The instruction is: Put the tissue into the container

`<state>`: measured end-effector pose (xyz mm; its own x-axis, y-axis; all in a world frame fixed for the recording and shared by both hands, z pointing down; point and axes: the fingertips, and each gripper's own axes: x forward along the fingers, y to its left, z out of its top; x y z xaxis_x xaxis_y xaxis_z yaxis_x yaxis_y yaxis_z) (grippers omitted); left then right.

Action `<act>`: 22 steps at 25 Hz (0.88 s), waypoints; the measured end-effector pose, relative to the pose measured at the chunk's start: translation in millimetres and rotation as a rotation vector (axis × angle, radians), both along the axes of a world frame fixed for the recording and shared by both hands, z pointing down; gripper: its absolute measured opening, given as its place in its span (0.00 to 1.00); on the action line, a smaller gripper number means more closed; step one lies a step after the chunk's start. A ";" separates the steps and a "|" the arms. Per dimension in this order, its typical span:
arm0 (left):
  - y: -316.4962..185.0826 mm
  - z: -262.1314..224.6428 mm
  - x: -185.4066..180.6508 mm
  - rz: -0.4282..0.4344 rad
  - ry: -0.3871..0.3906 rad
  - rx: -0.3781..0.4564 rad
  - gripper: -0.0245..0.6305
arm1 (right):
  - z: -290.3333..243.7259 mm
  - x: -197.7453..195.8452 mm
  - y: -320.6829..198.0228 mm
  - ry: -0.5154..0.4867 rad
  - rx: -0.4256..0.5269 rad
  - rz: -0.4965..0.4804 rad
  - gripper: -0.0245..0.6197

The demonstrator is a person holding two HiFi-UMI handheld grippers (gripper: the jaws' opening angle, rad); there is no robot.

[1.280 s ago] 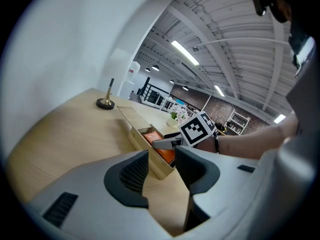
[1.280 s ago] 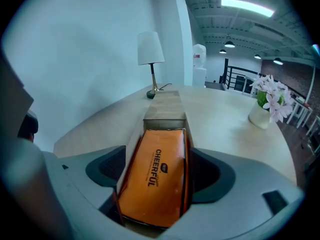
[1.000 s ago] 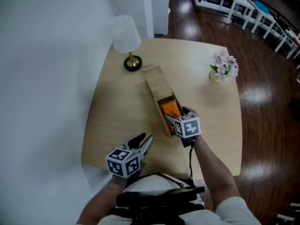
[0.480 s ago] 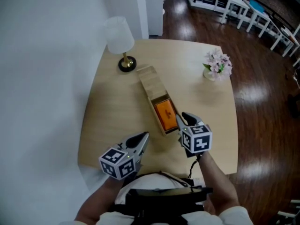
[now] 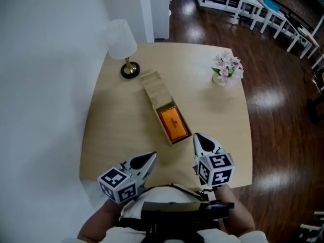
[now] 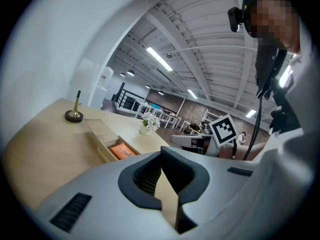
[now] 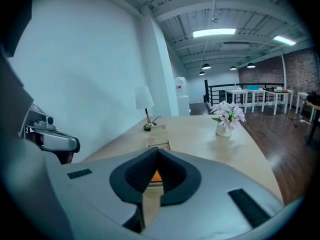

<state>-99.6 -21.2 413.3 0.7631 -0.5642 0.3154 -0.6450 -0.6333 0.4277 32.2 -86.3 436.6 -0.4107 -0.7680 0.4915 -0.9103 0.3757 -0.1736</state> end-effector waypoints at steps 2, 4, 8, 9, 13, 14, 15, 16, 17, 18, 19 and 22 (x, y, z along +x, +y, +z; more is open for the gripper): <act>4.8 -1.3 -1.1 -0.001 0.006 -0.009 0.04 | -4.3 3.5 9.3 -0.005 0.007 0.006 0.04; 8.8 -1.6 -1.5 -0.003 0.008 -0.015 0.04 | -7.2 7.4 18.7 -0.014 0.011 0.016 0.04; 13.6 -2.3 2.7 0.007 0.001 -0.012 0.04 | -9.8 10.1 37.2 -0.046 0.006 0.034 0.04; 14.9 -3.0 4.8 0.015 -0.001 -0.010 0.04 | -9.8 8.7 41.6 -0.050 0.007 0.031 0.04; 19.8 -6.4 11.9 0.050 -0.016 0.009 0.04 | -12.1 5.7 53.5 -0.030 0.045 0.018 0.04; 20.5 -6.8 12.6 0.054 -0.018 0.012 0.04 | -13.2 5.9 54.3 -0.027 0.051 0.018 0.04; 21.0 -6.8 12.9 0.055 -0.019 0.013 0.04 | -13.7 6.0 54.7 -0.027 0.053 0.017 0.04; 21.6 -6.6 12.9 0.056 -0.019 0.011 0.04 | -13.5 5.9 55.1 -0.030 0.051 0.016 0.04; 21.9 -5.9 12.6 0.054 -0.018 0.008 0.04 | -12.6 5.6 55.5 -0.033 0.044 0.015 0.04; 21.9 -5.0 11.9 0.050 -0.018 0.004 0.04 | -11.1 5.3 55.8 -0.037 0.036 0.014 0.04; 21.4 -3.9 10.8 0.044 -0.017 0.000 0.04 | -9.3 5.0 55.7 -0.040 0.026 0.013 0.04; 20.3 0.2 8.3 0.034 -0.015 -0.016 0.04 | -4.4 3.5 55.6 -0.040 0.004 0.005 0.04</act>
<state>-91.3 -0.9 413.4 0.7766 -0.5330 0.3359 -0.6299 -0.6479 0.4282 35.7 -30.7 432.2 -0.4260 -0.7720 0.4717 -0.9046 0.3715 -0.2088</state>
